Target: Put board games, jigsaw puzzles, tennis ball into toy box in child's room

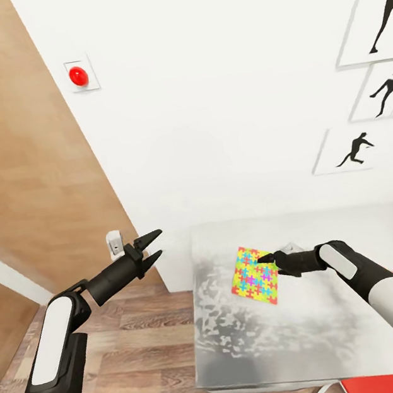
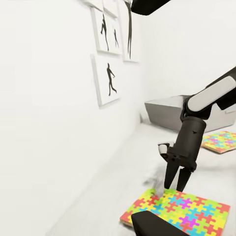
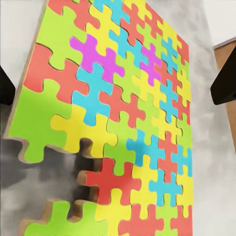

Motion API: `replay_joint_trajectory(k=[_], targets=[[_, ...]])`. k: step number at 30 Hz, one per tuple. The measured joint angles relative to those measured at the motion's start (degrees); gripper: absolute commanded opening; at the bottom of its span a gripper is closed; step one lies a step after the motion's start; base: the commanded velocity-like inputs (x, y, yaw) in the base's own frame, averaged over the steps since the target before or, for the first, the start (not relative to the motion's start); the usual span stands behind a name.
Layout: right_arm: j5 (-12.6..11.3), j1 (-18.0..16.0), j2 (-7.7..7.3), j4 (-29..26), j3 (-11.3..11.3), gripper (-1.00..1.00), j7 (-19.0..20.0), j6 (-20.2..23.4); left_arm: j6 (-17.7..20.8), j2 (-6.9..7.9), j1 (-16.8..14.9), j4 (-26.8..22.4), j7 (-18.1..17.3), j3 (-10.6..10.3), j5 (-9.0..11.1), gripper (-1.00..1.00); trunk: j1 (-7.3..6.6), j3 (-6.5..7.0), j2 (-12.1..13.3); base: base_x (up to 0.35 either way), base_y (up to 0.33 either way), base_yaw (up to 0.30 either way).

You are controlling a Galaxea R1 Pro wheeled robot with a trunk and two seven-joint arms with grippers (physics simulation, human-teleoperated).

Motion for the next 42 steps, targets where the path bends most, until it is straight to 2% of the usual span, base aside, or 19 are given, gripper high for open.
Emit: replay_joint_trajectory(k=[26, 42], targets=[[0.02, 0.03, 0.12, -0.01, -0.01, 1.0, 0.02, 0.01, 0.0, -0.01, 0.0, 0.07, 0.28, -0.03, -0.05, 1.0, 0.0, 0.0, 0.0, 0.0, 0.0, 0.161], [0.01, 0.01, -0.23, 0.06, -0.02, 1.0, 0.05, 0.01, 0.07, -0.01, 0.0, 0.23, 0.4, -0.08, -0.07, 1.0, 0.0, 0.0, -0.01, 0.0, 0.0, 0.07]])
